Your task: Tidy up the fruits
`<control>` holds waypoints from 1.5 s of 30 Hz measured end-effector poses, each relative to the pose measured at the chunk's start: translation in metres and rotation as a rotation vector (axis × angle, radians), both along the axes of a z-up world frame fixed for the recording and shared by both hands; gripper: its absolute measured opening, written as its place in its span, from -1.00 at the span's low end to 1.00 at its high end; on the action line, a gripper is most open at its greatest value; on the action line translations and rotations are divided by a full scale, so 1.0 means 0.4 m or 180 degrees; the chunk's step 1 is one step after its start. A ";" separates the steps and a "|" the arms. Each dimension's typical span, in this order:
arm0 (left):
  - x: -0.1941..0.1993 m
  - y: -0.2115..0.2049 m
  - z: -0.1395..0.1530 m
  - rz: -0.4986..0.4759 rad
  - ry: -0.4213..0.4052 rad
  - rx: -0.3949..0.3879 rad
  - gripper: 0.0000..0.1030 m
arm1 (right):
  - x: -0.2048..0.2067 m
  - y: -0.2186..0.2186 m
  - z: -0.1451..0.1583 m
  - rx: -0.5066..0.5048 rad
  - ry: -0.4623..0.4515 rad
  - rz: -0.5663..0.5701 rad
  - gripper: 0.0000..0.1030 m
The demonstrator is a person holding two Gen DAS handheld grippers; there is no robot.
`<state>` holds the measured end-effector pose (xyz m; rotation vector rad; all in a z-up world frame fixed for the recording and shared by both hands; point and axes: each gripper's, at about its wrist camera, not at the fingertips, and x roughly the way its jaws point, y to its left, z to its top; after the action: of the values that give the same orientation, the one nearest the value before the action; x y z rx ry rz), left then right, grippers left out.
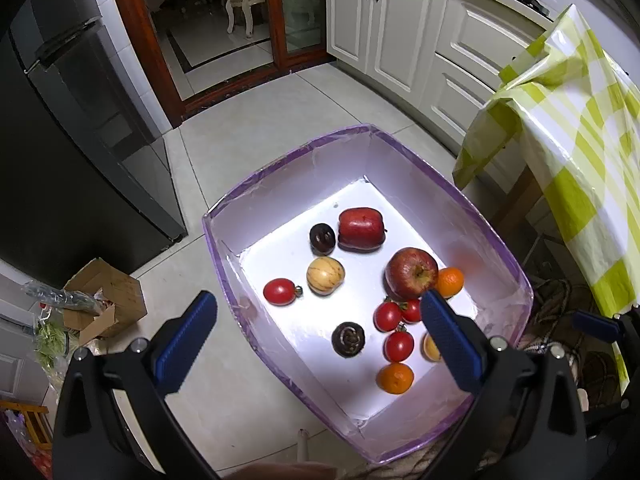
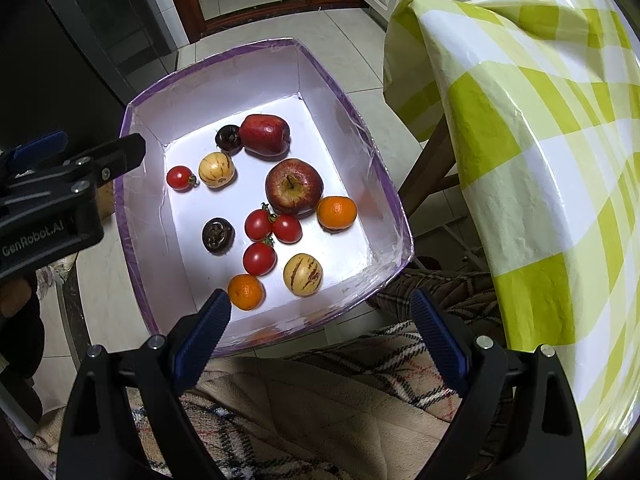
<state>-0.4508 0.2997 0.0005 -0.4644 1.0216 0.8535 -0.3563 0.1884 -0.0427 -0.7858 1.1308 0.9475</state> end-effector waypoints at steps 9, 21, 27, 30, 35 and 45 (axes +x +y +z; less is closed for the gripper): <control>0.005 -0.002 -0.005 -0.0028 0.0003 -0.0029 0.97 | 0.000 -0.001 -0.002 -0.0002 0.0006 0.0003 0.72; 0.005 0.000 -0.003 -0.0025 0.0004 -0.0030 0.97 | -0.002 -0.004 -0.004 -0.0002 0.0020 0.0017 0.72; 0.006 0.004 -0.003 -0.0030 0.0002 -0.0036 0.97 | -0.003 -0.003 -0.004 0.0007 0.0032 0.0024 0.72; 0.005 0.003 -0.009 -0.0030 -0.0014 -0.0057 0.97 | -0.003 -0.004 -0.005 0.0003 0.0035 0.0030 0.72; 0.005 0.004 -0.008 -0.0026 -0.0010 -0.0054 0.97 | -0.001 -0.003 -0.004 0.0004 0.0036 0.0027 0.72; 0.011 0.018 -0.010 -0.0040 -0.0018 -0.0086 0.97 | -0.005 -0.013 -0.006 0.0028 0.0065 0.0065 0.72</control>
<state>-0.4463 0.3067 -0.0035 -0.4825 1.0311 0.8276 -0.3582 0.1833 -0.0450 -0.7836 1.1375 0.9789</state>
